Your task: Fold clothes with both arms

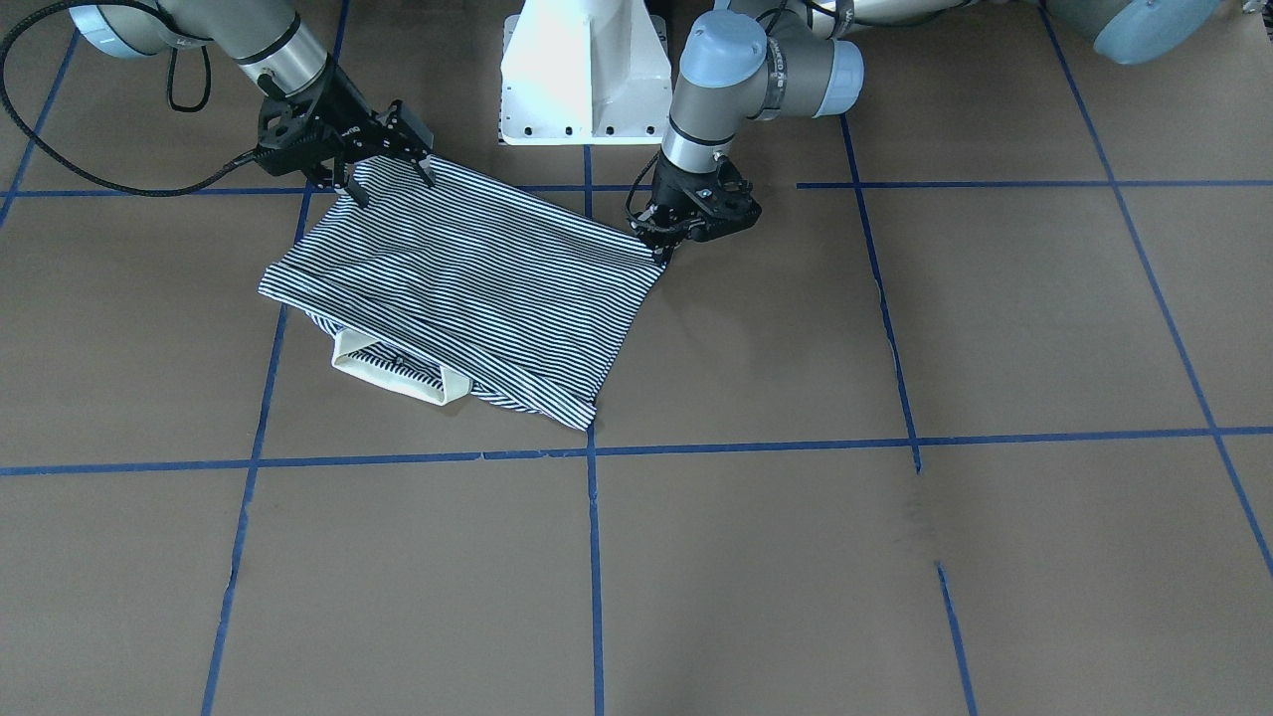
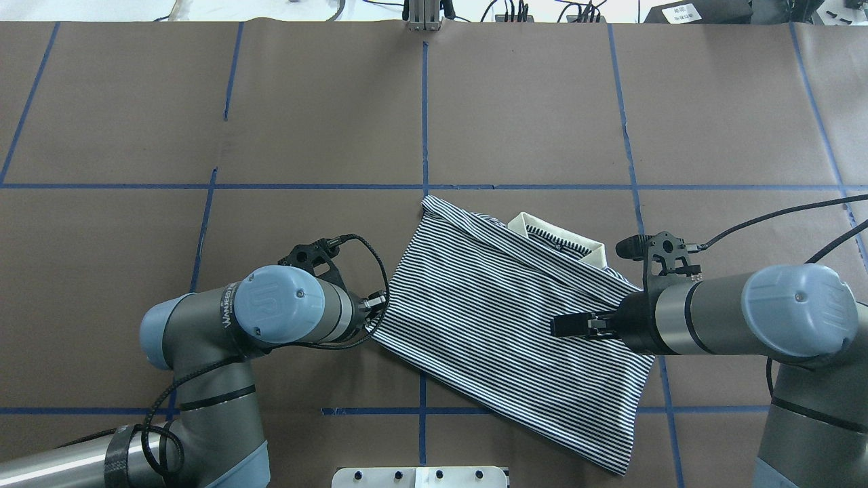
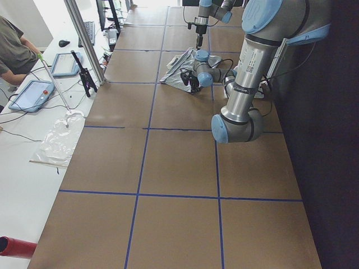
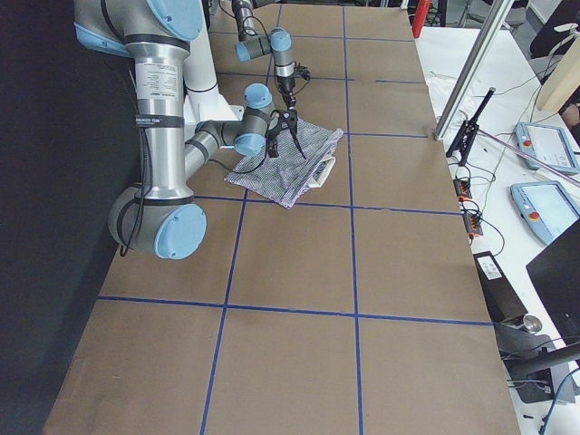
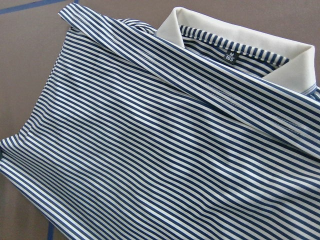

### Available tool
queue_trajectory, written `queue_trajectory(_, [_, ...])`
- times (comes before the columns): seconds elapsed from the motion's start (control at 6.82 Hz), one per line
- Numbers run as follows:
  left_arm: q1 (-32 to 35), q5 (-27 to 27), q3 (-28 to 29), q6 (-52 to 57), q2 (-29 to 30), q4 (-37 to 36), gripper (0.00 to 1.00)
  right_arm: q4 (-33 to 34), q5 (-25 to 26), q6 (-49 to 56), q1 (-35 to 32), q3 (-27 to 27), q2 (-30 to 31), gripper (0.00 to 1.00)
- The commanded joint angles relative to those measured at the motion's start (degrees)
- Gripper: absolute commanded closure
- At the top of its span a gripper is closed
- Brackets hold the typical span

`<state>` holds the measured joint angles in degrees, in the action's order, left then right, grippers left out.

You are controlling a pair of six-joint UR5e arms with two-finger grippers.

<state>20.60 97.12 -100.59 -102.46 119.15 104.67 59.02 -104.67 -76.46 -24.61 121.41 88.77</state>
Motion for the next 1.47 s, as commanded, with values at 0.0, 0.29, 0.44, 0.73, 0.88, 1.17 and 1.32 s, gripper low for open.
queue_trajectory(0.0, [5.56, 0.09, 1.09, 5.22, 0.03, -0.08, 1.0, -0.04, -0.01, 0.0, 0.0, -0.04, 0.0, 0.0])
queue_trajectory(0.29, [12.58, 0.18, 7.13, 11.72, 2.38, 2.02, 1.0, -0.04, 0.08, -0.09, 0.0, 0.05, 0.0, 0.0])
queue_trajectory(0.44, [16.01, 0.26, 14.21, 13.93, 5.71, 6.99, 1.0, 0.05, 0.17, -0.09, -0.18, -0.03, 0.0, 0.0])
queue_trajectory(0.73, [19.11, 0.18, 34.84, 16.04, 16.92, 21.6, 1.0, -0.04, 0.08, -0.09, -0.27, -0.04, 0.09, 0.0])
queue_trajectory(0.88, [19.3, -1.39, 38.85, 17.02, 20.21, 24.5, 1.0, 0.05, 0.08, -0.09, -0.44, -0.12, 0.0, 0.0])
queue_trajectory(1.17, [19.39, -3.94, 44.15, 18.25, 22.88, 29.16, 1.0, -0.04, 0.08, -0.09, -0.53, -0.12, 0.0, 0.0])
queue_trajectory(1.32, [19.3, -3.96, 47.47, 19.74, 24.36, 31.45, 1.0, -0.04, 0.08, -0.09, -0.53, -0.21, 0.0, 0.0])
